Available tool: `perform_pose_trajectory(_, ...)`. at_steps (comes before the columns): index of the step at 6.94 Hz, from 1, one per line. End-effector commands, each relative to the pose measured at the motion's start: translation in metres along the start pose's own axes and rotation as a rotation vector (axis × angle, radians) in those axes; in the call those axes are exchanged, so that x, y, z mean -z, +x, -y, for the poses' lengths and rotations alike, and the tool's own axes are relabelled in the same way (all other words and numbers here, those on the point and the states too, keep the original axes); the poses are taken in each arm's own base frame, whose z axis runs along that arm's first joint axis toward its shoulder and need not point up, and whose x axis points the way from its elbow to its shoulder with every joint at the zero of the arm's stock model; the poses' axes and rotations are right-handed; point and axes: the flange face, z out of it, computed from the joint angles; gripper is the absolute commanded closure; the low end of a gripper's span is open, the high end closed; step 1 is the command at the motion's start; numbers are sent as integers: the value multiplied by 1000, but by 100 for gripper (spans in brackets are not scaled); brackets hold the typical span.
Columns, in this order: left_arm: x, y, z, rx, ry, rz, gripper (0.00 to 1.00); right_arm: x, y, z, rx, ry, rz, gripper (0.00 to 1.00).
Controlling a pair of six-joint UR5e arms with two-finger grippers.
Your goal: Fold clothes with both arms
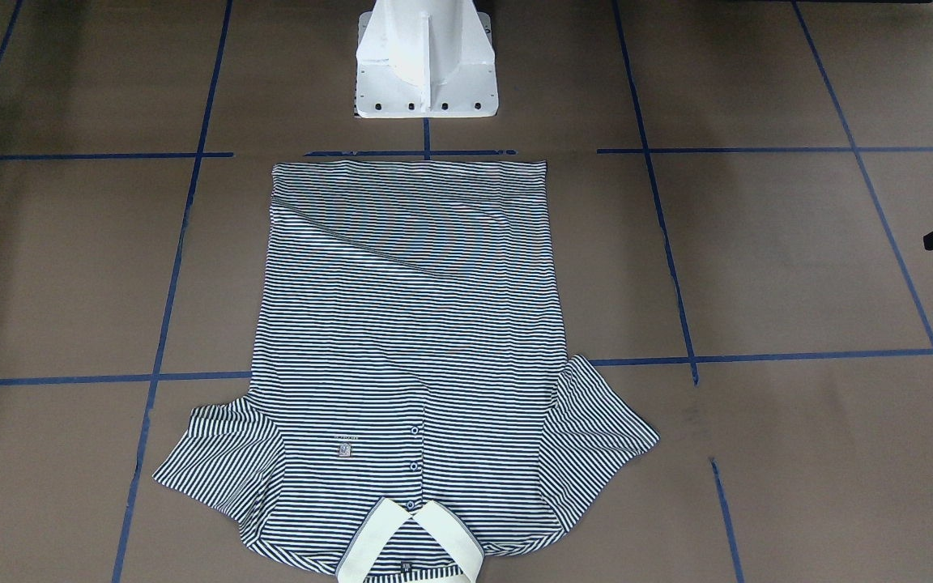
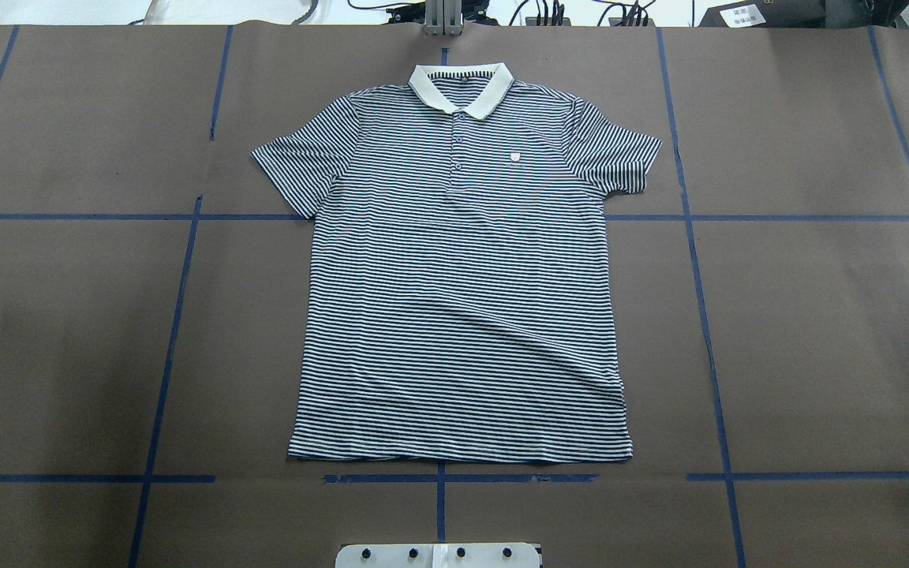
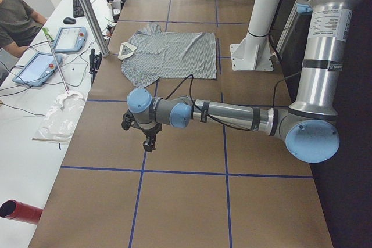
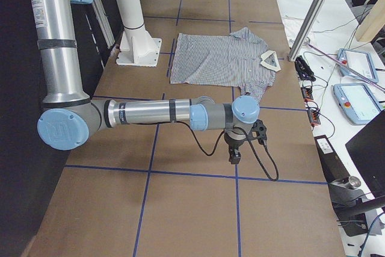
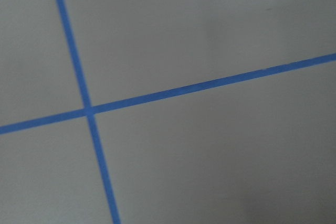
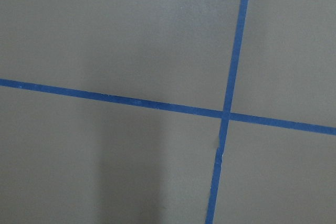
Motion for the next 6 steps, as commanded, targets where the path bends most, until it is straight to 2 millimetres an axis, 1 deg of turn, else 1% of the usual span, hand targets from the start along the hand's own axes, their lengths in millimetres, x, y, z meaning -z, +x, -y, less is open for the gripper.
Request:
perform_pose_trajectory(1, 43, -35, 3, 62, 77, 2, 0, -10, 8, -15, -27, -23, 12, 0)
perform_pose_trajectory(2, 60, -5, 6, 16, 110, 3, 0, -14, 10, -17, -33, -29, 13, 0)
perform_pose_trajectory(3, 56, -3, 4, 9, 105, 8, 0, -16, 6, -16, -16, -28, 24, 0)
perform_pose_trajectory(4, 61, 8, -7, -15, 120, -8, 0, -25, 7, -24, 19, -8, 24, 0)
perform_pose_trajectory(5, 66, 17, -11, -41, 134, -8, 0, -39, -12, -20, 95, 21, 40, 0)
perform_pose_trajectory(6, 72, 24, -12, -55, 145, -9, 0, -45, -31, -18, 65, 18, 108, 0)
